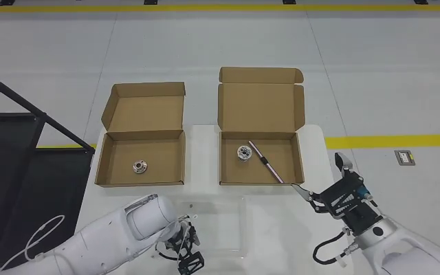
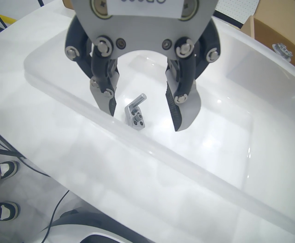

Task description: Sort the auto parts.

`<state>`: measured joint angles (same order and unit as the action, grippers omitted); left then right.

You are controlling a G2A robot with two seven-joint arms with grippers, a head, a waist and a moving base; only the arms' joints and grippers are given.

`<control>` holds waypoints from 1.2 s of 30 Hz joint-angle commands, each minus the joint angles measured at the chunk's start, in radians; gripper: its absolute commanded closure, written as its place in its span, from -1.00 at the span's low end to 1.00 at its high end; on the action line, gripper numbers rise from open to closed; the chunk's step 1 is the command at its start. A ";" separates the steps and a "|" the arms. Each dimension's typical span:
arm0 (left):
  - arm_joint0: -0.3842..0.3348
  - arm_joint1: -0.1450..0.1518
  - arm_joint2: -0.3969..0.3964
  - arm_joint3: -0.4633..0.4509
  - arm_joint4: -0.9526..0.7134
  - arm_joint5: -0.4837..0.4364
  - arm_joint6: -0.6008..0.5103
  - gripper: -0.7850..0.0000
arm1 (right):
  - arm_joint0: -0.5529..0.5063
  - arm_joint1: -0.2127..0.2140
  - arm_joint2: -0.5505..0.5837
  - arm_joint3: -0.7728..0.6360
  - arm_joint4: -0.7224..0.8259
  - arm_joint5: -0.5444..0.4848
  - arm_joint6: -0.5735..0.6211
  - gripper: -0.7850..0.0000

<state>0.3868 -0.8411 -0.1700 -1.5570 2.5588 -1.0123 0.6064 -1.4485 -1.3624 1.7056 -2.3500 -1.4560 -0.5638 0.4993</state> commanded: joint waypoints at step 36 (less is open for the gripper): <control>-0.065 -0.048 0.000 0.123 0.020 0.000 0.070 0.80 | 0.000 0.000 0.000 0.000 0.000 0.000 0.000 -1.00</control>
<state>0.3307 -0.8970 -0.1700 -1.4269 2.5967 -1.0123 0.6822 -1.4485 -1.3624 1.7056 -2.3500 -1.4560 -0.5638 0.4993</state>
